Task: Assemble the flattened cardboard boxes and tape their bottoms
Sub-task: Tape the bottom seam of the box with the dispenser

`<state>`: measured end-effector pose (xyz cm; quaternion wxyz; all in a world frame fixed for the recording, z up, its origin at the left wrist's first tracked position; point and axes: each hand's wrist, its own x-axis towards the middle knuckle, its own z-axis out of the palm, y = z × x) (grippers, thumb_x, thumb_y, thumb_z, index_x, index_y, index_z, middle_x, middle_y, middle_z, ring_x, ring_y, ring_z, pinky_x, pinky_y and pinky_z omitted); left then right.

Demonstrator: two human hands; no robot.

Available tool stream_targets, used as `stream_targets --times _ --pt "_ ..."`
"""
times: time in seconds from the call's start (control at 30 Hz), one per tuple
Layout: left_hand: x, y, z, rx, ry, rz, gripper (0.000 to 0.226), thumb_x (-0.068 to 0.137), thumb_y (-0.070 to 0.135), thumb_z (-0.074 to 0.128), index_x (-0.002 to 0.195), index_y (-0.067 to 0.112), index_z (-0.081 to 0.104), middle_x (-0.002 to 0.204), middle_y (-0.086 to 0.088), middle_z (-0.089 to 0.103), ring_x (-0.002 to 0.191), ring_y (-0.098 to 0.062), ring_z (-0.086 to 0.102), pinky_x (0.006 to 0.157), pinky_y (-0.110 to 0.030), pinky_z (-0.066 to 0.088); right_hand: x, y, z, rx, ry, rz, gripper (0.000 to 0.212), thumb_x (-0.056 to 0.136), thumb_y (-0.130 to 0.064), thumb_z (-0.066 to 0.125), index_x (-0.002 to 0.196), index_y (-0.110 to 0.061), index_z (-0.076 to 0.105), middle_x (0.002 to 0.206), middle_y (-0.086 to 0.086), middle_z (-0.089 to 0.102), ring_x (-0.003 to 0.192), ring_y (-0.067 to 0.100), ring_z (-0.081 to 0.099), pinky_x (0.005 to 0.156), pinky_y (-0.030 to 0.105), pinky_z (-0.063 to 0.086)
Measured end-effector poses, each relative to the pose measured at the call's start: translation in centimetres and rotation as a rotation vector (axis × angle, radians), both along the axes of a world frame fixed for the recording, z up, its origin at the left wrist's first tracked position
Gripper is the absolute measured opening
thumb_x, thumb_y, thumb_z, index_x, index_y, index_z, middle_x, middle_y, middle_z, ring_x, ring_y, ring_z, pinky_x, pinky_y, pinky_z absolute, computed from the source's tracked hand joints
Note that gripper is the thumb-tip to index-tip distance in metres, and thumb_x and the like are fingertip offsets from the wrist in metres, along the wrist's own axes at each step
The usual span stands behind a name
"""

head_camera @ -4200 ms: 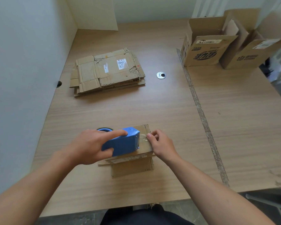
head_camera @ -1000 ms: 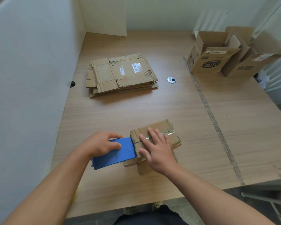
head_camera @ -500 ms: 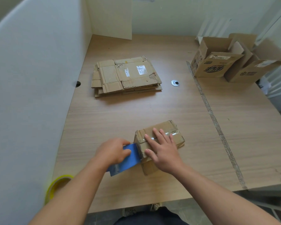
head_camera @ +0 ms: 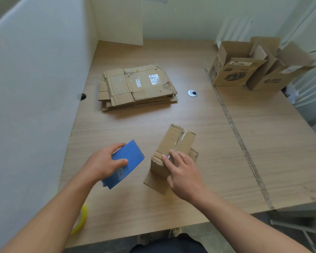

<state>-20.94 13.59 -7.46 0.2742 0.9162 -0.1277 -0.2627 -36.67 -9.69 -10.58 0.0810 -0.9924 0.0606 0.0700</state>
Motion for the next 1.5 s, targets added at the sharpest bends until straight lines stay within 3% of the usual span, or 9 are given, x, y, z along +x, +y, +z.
stream_targets --times 0.17,0.37,0.5,0.7,0.9,1.07,1.2,1.37,1.5 --pt "-0.1 0.4 -0.1 -0.074 -0.009 0.066 0.056 0.086 0.040 0.068 0.136 0.053 0.046 0.113 0.011 0.063 0.092 -0.010 0.060 0.070 -0.033 0.050 -0.8 -0.7 -1.3 0.017 0.011 0.013 0.060 0.104 -0.028 0.036 0.158 -0.039 0.013 0.168 -0.004 0.002 0.154 0.021 0.000 0.118 0.047 0.018" --pt "-0.8 0.3 0.1 -0.126 -0.067 0.005 0.059 0.087 0.038 0.067 0.139 0.052 0.043 0.120 0.013 0.062 0.098 -0.014 0.059 0.074 -0.031 0.048 0.3 -1.8 -1.8 0.016 0.017 0.007 0.077 0.095 -0.008 0.044 0.154 -0.048 0.016 0.167 -0.015 0.001 0.153 0.015 -0.004 0.119 0.051 0.008" --pt "-1.4 0.0 0.3 -0.185 -0.109 -0.055 0.059 0.088 0.037 0.067 0.138 0.054 0.041 0.117 0.013 0.063 0.094 -0.014 0.060 0.072 -0.029 0.048 0.1 -3.3 -2.1 0.095 -0.017 0.028 0.076 0.095 -0.003 0.048 0.154 -0.045 0.025 0.164 -0.021 0.007 0.154 0.011 -0.004 0.120 0.048 0.013" --pt "-2.1 -0.3 0.3 -0.200 -0.215 -0.126 0.060 0.090 0.034 0.067 0.140 0.053 0.039 0.115 0.014 0.064 0.090 -0.020 0.062 0.077 -0.035 0.050 -0.1 -4.6 -2.7 0.065 -0.001 0.090 0.082 0.094 0.000 0.046 0.156 -0.045 0.016 0.158 -0.026 -0.010 0.148 0.010 -0.019 0.121 0.044 0.012" --pt "-3.1 0.2 0.4 -0.161 -0.514 -0.346 0.057 0.090 0.036 0.067 0.136 0.057 0.039 0.106 0.018 0.068 0.075 -0.017 0.058 0.064 -0.029 0.048 0.5 -4.0 0.1 0.329 -0.167 -0.012 0.056 0.102 -0.026 0.053 0.152 -0.039 0.033 0.164 -0.012 0.012 0.154 0.019 -0.001 0.119 0.039 0.014" --pt "-3.4 -0.5 0.9 -0.263 -0.856 -0.633 0.041 0.101 0.052 0.036 0.137 0.035 0.046 0.083 0.006 0.069 0.062 -0.022 0.062 0.047 -0.031 0.050 2.3 -4.0 3.9 0.713 -0.295 -0.194 0.050 0.098 -0.024 0.062 0.146 -0.028 0.048 0.146 -0.008 0.052 0.138 0.011 0.042 0.115 0.025 0.030" --pt "-3.4 -1.0 1.5 -0.301 -0.940 -0.685 0.038 0.102 0.044 0.042 0.137 0.031 0.047 0.072 0.005 0.061 0.055 -0.022 0.055 0.045 -0.031 0.045 2.8 -3.9 5.2 0.819 -0.224 -0.130 0.048 0.097 -0.024 0.064 0.143 -0.032 0.052 0.136 -0.013 0.059 0.126 -0.003 0.049 0.103 0.019 0.041" --pt "-3.9 -1.2 2.0 -0.370 -0.882 -0.721 0.046 0.093 0.038 0.057 0.138 0.032 0.048 0.079 0.006 0.066 0.061 -0.020 0.060 0.051 -0.030 0.048 3.4 -4.0 5.9 0.913 -0.177 -0.178 0.055 0.094 -0.028 0.067 0.144 -0.039 0.047 0.137 -0.015 0.055 0.128 -0.001 0.047 0.103 0.024 0.043" --pt "-4.2 -1.4 2.1 -0.394 -0.827 -0.722 0.052 0.089 0.038 0.061 0.139 0.034 0.048 0.087 0.009 0.071 0.068 -0.018 0.064 0.055 -0.031 0.052 4.0 -3.5 5.9 0.936 -0.125 -0.179 0.020 0.095 -0.026 0.067 0.114 -0.024 0.071 0.129 -0.014 0.060 0.122 0.002 0.053 0.106 0.036 0.045"
